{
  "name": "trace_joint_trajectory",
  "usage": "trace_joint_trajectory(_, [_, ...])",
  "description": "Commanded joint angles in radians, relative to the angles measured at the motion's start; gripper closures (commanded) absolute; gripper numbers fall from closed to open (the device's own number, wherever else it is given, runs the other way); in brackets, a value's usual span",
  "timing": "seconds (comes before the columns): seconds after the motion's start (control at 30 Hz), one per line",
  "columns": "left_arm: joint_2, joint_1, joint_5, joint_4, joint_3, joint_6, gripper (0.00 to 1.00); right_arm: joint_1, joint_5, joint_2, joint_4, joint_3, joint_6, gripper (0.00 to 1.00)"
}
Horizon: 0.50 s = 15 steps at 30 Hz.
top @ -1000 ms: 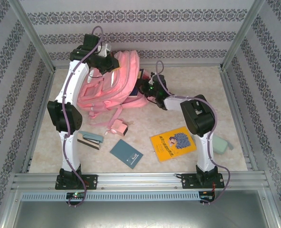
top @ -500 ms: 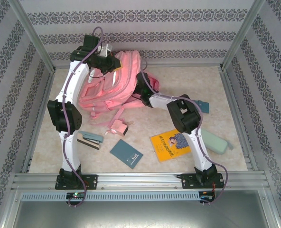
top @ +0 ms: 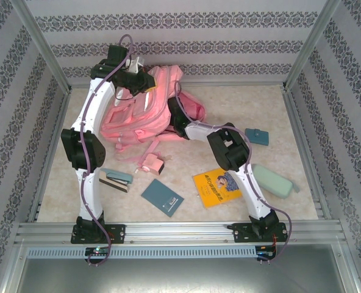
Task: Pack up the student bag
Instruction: Place the book in the student bag.
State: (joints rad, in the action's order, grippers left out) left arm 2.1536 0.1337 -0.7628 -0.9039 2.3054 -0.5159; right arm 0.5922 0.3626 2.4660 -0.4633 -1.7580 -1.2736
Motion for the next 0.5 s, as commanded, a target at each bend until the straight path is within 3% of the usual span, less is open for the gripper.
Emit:
trace_joint_trajectory(0.0, [-0.028,0.025,-0.077,0.075,0.022,0.037,1.00,-0.017,-0.007,-0.104,-0.016,0.088,0.040,0.40])
trace_joint_trajectory(0.1, [-0.023,0.026,-0.077,0.073,0.023,0.041,1.00,-0.039,-0.014,-0.156,-0.053,0.182,0.047,0.46])
trace_joint_trajectory(0.17, [-0.019,0.024,-0.080,0.077,0.023,0.039,1.00,-0.050,-0.008,-0.167,-0.074,0.219,0.041,0.59])
trace_joint_trajectory(0.23, [-0.014,0.023,-0.084,0.079,0.023,0.036,1.00,-0.056,-0.002,-0.169,-0.095,0.243,0.026,0.61])
trace_joint_trajectory(0.37, [-0.006,0.024,-0.089,0.083,0.022,0.032,1.00,-0.056,-0.007,-0.178,-0.110,0.269,0.026,0.89])
trace_joint_trajectory(0.47, [-0.005,0.026,-0.096,0.092,0.016,0.023,1.00,-0.054,0.001,-0.152,-0.106,0.237,0.020,0.96])
